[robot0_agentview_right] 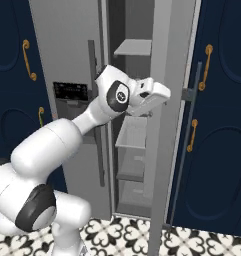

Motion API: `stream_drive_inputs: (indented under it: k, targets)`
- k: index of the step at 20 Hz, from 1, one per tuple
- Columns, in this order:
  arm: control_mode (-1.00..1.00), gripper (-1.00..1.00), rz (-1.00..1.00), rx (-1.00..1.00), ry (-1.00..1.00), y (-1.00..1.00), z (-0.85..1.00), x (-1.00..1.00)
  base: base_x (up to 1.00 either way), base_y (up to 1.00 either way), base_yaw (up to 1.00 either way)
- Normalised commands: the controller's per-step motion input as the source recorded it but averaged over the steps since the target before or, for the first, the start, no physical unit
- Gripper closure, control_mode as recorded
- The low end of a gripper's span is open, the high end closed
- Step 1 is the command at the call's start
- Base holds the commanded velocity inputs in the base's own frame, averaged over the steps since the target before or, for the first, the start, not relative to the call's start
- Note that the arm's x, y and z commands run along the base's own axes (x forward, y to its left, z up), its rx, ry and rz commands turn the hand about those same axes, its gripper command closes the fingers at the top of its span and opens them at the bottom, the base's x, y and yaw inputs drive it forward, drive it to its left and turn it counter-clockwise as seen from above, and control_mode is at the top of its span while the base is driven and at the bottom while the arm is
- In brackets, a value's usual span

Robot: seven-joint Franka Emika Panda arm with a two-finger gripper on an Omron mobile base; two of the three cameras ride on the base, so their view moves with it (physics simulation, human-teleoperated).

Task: Grab a lemon wedge from the fridge and one ice cube from the ice bowl, and put them in the glass of lemonade.

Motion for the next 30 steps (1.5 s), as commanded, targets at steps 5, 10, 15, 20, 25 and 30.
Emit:
stream_drive_inputs:
  k: [5, 10, 15, 20, 25, 30]
  targets:
    - [-1.0, -1.0, 0.0, 0.06, -0.07, -1.0, 0.07, -0.39, 0.0, 0.0, 0.0]
    - [-1.0, -1.0, 0.0, 0.03, -0.08, -0.59, 0.23, -0.19, 0.0, 0.0, 0.0]
    - [-1.0, -1.0, 0.0, 0.0, -0.06, 0.73, 0.49, -0.54, 0.0, 0.0, 0.0]
    - [-1.0, -1.0, -0.03, 0.04, -0.16, 1.0, 0.28, -0.41, 0.0, 0.0, 0.0]
    - [-1.0, -1.0, -0.03, 0.18, -0.24, 1.0, 0.06, -0.14, 0.0, 0.0, 0.0]
    - [-1.0, -1.0, 0.07, 0.32, -0.02, 1.0, 0.0, 0.09, 0.0, 0.0, 0.0]
